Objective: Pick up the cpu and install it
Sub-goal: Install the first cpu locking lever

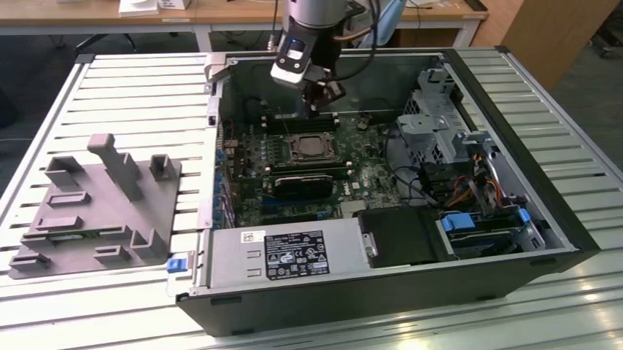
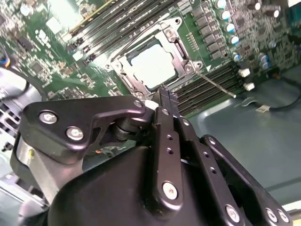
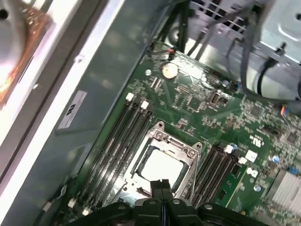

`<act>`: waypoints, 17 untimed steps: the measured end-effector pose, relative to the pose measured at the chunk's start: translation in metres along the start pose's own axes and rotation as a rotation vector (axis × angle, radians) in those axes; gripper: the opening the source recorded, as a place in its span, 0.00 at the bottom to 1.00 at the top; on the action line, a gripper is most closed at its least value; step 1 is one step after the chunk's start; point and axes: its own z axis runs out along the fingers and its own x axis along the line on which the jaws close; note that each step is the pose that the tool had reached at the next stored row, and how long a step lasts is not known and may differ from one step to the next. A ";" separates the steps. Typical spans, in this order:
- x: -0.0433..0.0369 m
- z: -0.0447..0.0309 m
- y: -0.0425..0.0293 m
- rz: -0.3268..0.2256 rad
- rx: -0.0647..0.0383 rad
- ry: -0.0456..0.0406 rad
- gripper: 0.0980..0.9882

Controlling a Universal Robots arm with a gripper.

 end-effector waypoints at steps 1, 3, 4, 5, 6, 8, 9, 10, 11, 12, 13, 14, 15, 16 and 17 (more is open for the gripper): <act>0.0000 0.0000 0.0000 -0.016 0.001 -0.0001 0.01; 0.0000 0.0001 0.0000 -0.051 0.002 0.0006 0.01; 0.0000 0.0002 0.0000 -0.069 0.002 0.0013 0.01; 0.0000 0.0003 0.0000 -0.086 0.002 0.0023 0.01; -0.0001 0.0004 0.0000 -0.101 0.002 0.0045 0.01; 0.0000 0.0006 0.0000 -0.129 0.000 0.0097 0.01; 0.0000 0.0008 0.0001 -0.144 0.000 0.0111 0.01; 0.0000 0.0009 0.0000 -0.162 0.000 0.0119 0.01; 0.0000 0.0011 0.0000 -0.180 0.000 0.0125 0.01; 0.0000 0.0015 0.0000 -0.198 0.001 0.0131 0.01; 0.0000 0.0018 0.0000 -0.216 0.001 0.0137 0.01; 0.0000 0.0022 0.0000 -0.234 0.002 0.0143 0.01; 0.0000 0.0026 -0.0001 -0.252 0.002 0.0149 0.01; -0.0001 0.0035 -0.0001 -0.323 0.004 0.0170 0.01; 0.0000 0.0038 -0.0001 -0.343 0.004 0.0177 0.01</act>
